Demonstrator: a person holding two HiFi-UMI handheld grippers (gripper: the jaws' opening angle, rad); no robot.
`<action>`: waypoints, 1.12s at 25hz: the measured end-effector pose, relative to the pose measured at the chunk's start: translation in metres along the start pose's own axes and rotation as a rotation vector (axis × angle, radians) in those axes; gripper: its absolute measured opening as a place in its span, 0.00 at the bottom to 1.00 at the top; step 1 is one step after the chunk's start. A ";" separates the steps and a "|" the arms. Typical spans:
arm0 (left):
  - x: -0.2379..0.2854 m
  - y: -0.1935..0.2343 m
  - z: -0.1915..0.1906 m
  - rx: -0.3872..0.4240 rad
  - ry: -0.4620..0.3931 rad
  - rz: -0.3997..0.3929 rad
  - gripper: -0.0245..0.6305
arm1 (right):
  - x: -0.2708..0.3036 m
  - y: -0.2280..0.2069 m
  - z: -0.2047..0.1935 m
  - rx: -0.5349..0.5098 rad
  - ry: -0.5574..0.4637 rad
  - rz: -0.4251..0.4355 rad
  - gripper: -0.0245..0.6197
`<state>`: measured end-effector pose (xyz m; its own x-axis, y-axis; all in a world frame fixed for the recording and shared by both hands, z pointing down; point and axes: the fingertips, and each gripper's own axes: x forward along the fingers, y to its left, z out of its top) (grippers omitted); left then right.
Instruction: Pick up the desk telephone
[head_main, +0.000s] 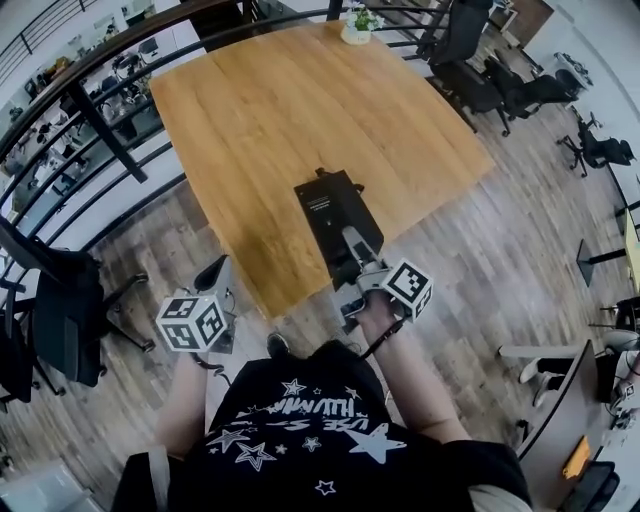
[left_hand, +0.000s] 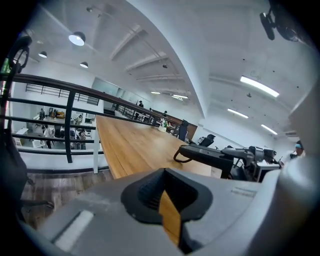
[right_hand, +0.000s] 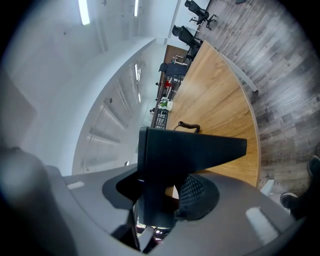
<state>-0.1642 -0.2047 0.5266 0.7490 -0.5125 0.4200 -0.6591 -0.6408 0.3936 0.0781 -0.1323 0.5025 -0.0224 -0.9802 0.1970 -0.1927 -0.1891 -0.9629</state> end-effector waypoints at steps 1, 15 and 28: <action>0.000 -0.003 0.002 -0.001 -0.003 -0.002 0.04 | -0.002 0.001 0.001 0.006 0.001 0.001 0.31; -0.005 -0.059 -0.020 -0.003 0.022 0.011 0.04 | -0.050 -0.009 0.001 0.063 0.048 0.006 0.31; -0.042 -0.121 -0.052 0.012 0.007 0.005 0.04 | -0.128 -0.013 0.001 0.058 0.067 0.046 0.31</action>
<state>-0.1196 -0.0765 0.5039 0.7454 -0.5116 0.4273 -0.6618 -0.6451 0.3820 0.0845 -0.0047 0.4898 -0.0957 -0.9821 0.1621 -0.1331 -0.1488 -0.9799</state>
